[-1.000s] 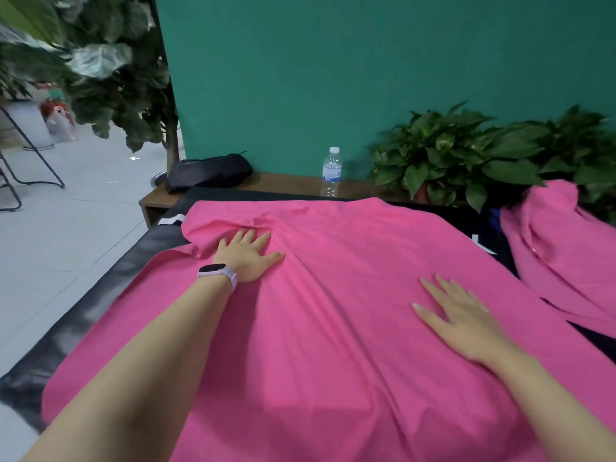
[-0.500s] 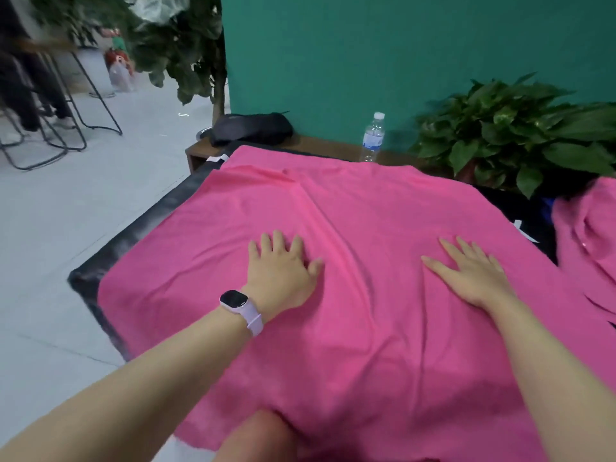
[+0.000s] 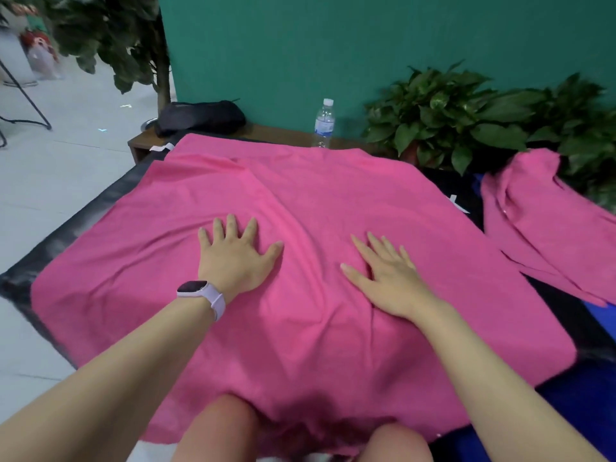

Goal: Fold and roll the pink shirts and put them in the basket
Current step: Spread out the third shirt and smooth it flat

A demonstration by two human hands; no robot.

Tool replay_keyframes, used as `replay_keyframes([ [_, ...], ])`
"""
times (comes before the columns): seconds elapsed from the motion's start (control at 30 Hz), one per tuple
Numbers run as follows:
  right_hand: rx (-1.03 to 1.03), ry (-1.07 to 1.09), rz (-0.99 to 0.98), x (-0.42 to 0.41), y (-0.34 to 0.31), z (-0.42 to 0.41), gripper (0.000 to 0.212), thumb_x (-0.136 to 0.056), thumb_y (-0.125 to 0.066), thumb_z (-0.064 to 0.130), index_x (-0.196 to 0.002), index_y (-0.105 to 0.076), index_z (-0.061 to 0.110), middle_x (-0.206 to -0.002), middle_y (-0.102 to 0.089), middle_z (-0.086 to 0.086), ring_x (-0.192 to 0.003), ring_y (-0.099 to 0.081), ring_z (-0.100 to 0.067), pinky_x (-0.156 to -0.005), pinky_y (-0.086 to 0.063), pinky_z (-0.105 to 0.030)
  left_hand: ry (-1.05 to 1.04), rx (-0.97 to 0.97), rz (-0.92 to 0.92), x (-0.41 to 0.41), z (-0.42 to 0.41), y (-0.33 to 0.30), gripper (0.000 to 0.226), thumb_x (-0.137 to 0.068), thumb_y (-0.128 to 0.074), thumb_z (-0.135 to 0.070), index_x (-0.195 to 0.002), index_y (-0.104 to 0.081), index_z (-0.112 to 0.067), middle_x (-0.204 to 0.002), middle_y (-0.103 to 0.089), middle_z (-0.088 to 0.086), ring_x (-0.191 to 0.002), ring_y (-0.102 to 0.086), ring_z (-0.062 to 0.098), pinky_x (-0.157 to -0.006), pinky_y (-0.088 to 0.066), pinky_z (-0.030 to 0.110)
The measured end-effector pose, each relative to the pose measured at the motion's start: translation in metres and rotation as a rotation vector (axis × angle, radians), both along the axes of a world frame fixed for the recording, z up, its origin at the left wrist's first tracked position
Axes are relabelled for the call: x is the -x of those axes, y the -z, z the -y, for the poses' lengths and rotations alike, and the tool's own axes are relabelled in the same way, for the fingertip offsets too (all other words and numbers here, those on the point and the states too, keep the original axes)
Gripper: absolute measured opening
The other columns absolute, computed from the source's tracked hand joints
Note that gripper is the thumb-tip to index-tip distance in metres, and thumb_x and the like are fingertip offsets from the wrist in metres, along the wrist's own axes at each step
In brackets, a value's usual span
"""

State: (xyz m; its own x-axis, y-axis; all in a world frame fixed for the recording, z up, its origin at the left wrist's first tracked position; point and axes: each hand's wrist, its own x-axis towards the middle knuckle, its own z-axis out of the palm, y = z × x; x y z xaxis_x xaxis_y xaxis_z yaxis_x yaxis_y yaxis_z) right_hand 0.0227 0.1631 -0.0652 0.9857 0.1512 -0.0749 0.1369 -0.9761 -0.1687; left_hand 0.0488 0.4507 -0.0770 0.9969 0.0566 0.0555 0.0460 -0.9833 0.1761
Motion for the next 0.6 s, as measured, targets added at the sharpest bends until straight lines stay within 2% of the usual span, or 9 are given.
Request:
replay_keyframes([
  [0.2, 0.033, 0.090, -0.030, -0.012, 0.004, -0.008, 0.104, -0.067, -0.007, 0.103, -0.157, -0.004, 0.051, -0.170, 0.006, 0.006, -0.156, 0.009, -0.019, -0.125, 0.005, -0.045, -0.012, -0.041, 0.003, -0.021, 0.004, -0.003, 0.086, -0.088, -0.014, -0.080, -0.159, -0.015, -0.031, -0.167, -0.011, 0.013, -0.153, -0.004, 0.036, -0.120, -0.002, 0.061],
  [0.6, 0.004, 0.159, -0.021, -0.116, 0.003, -0.005, 0.105, -0.066, -0.011, 0.103, -0.157, -0.009, 0.051, -0.170, 0.003, 0.007, -0.156, 0.005, -0.019, -0.124, 0.002, -0.046, -0.007, -0.062, -0.039, -0.121, 0.006, -0.004, 0.085, -0.089, -0.016, -0.079, -0.159, -0.018, -0.032, -0.167, -0.008, 0.010, -0.154, -0.004, 0.035, -0.120, -0.001, 0.062],
])
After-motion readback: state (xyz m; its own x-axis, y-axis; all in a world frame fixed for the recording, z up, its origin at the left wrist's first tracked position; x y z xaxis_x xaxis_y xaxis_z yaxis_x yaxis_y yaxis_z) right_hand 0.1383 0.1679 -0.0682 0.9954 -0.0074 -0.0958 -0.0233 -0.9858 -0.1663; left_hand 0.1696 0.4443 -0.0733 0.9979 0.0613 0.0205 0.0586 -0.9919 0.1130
